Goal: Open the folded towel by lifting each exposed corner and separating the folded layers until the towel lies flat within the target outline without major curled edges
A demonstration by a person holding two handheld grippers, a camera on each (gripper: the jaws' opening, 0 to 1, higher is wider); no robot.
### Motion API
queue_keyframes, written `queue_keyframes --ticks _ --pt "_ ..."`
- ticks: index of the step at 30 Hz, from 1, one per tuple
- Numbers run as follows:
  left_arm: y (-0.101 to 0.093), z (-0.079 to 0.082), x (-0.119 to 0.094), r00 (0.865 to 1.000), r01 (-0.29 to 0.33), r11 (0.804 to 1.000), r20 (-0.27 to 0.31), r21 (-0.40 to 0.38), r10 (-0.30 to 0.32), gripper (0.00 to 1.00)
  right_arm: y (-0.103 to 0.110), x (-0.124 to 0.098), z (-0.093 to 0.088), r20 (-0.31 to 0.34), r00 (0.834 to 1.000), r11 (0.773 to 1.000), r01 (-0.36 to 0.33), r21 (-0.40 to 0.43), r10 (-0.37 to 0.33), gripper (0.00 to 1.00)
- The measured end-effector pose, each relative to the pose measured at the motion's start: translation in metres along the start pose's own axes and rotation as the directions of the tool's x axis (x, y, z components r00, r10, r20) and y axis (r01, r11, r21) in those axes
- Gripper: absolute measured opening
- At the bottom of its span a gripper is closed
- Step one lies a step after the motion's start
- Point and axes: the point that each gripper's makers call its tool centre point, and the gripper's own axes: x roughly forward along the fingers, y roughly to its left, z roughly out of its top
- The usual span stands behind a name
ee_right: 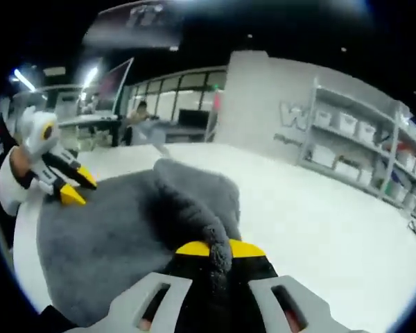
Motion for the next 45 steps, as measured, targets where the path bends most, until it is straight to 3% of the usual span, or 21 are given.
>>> queue_keyframes --ticks 17,25,35,45 --pt "0.003 0.002 0.001 1.0 -0.007 1.0 -0.004 0.003 0.007 0.25 -0.04 -0.011 -0.013 -0.01 0.999 0.992 0.034 0.121 -0.033 0.01" --pt "0.005 0.002 0.002 1.0 -0.006 1.0 -0.004 -0.002 0.006 0.25 -0.057 -0.015 -0.025 -0.06 0.997 0.995 0.042 0.094 -0.037 0.01" --pt "-0.001 0.002 0.001 1.0 -0.007 1.0 -0.004 0.0 0.007 0.25 -0.069 -0.012 -0.035 -0.076 0.996 0.995 0.043 0.089 -0.036 0.06" --pt "-0.005 0.001 0.0 1.0 -0.006 1.0 -0.004 0.001 0.006 0.25 -0.078 -0.014 -0.034 -0.065 0.997 0.994 0.039 0.098 -0.033 0.11"
